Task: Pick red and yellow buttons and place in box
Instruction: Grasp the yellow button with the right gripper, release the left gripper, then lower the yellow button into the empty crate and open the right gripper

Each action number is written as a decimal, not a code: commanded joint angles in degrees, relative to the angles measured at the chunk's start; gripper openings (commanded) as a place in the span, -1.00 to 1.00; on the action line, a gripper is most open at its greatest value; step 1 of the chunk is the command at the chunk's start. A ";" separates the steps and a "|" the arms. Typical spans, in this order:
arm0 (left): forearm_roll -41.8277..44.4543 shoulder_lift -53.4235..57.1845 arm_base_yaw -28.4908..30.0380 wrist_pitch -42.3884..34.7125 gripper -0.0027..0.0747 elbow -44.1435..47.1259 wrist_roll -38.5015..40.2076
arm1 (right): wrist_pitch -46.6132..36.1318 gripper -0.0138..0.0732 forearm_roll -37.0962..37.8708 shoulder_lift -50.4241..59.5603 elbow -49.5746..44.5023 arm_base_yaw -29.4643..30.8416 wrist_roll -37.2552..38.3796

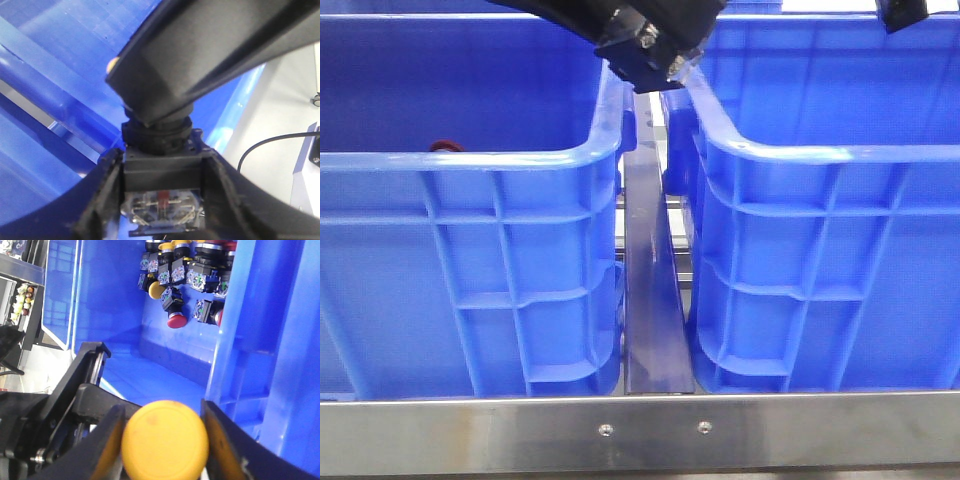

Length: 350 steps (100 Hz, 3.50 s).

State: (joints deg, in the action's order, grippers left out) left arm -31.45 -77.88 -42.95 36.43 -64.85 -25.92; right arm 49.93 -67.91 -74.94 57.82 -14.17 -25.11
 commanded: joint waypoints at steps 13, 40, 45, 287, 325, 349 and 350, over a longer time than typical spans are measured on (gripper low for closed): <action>-2.07 1.58 -0.46 -2.81 -0.50 -1.57 0.09 | -0.09 -0.26 -2.89 1.40 2.00 0.00 -0.69; -1.96 1.58 -0.46 -2.55 0.70 -1.57 0.09 | -0.03 -0.26 -2.89 1.40 2.00 0.00 -0.69; -1.96 1.58 -0.46 -2.55 0.69 -1.68 0.09 | -0.03 -0.26 -2.89 1.40 2.00 0.06 -0.69; -3.07 1.58 -0.46 -2.43 0.67 -1.68 0.09 | -40.28 0.44 -8.70 -24.43 11.23 11.81 -52.19; -3.18 1.69 0.00 -2.58 0.67 -1.68 0.60 | -40.16 0.44 -8.80 -11.09 0.53 11.86 -52.14; -2.63 4.18 7.39 -1.98 0.67 -1.80 6.89 | -42.88 0.44 -8.75 1.27 -8.14 11.86 -52.14; -2.63 4.36 7.65 -1.84 0.67 -1.80 6.89 | -42.88 0.44 -8.75 1.84 -8.44 11.86 -52.14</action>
State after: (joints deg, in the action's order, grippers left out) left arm -32.64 -76.46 -37.65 36.43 -64.85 -21.11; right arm 8.80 -76.02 -78.45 49.75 -2.39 -76.87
